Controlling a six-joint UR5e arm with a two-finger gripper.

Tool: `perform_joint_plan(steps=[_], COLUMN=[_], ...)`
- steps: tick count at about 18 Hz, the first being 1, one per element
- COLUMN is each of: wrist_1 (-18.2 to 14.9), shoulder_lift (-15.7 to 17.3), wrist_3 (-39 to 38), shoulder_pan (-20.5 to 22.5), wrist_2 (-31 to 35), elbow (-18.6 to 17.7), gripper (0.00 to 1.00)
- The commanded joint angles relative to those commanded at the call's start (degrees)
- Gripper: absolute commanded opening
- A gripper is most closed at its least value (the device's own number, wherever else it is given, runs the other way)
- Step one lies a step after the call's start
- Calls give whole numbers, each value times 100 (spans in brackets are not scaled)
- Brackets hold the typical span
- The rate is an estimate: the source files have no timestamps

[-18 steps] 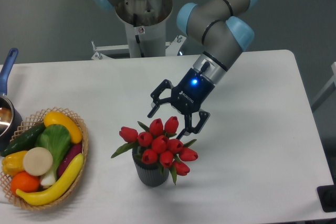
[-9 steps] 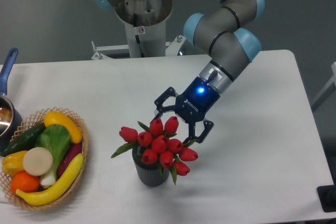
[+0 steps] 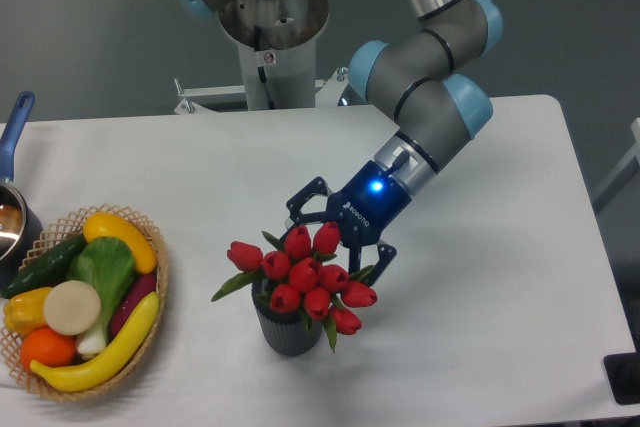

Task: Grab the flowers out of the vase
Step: 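Close the gripper around the tulip stems just below the blooms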

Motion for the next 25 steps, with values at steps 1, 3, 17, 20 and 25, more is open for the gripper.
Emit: perform_joint_plan(steps=[1,3,17,20,25], wrist_1=[0,0,26,18,18], shoulder_lift=[-18,-18,70,114,342], wrist_3=[0,0,-17,-70,-377], shoulder_pan=[-9,-9,35,35,61], wrist_2=[-9,-9,-88,-281,-439], elbow=[-9,-9,-9,-26,-26], gripper=[100,96,19,19,19])
